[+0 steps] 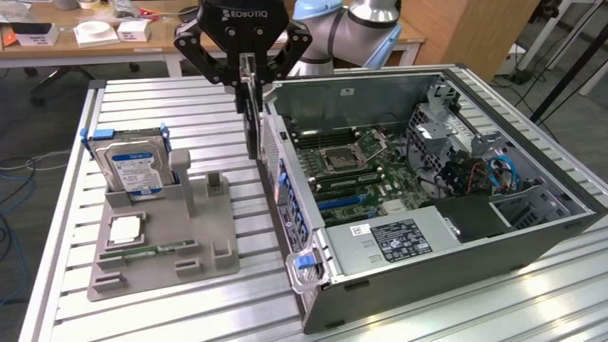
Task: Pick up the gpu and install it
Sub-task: 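Pick up the gpu and move the gpu toward the slot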
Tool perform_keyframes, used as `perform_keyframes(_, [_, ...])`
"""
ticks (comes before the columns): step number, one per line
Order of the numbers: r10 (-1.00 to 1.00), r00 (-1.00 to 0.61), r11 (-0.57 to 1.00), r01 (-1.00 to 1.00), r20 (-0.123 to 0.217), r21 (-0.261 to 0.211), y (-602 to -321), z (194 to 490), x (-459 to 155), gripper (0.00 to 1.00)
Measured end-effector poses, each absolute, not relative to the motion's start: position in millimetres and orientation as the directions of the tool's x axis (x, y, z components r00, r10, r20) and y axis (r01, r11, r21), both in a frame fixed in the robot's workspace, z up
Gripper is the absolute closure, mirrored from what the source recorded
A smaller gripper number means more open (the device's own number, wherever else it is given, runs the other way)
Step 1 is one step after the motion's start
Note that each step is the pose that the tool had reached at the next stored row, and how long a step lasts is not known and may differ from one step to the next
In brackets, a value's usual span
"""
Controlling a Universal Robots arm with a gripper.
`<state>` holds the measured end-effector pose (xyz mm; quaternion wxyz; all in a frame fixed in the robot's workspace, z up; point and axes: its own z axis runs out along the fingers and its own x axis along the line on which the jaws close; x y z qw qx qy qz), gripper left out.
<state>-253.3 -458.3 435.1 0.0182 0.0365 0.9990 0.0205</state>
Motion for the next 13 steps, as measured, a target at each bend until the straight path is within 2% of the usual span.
perform_keyframes(13, [0.074, -0.997, 0.996, 0.072, -0.035, 0.042, -458.3, 435.1, -245.7, 0.74])
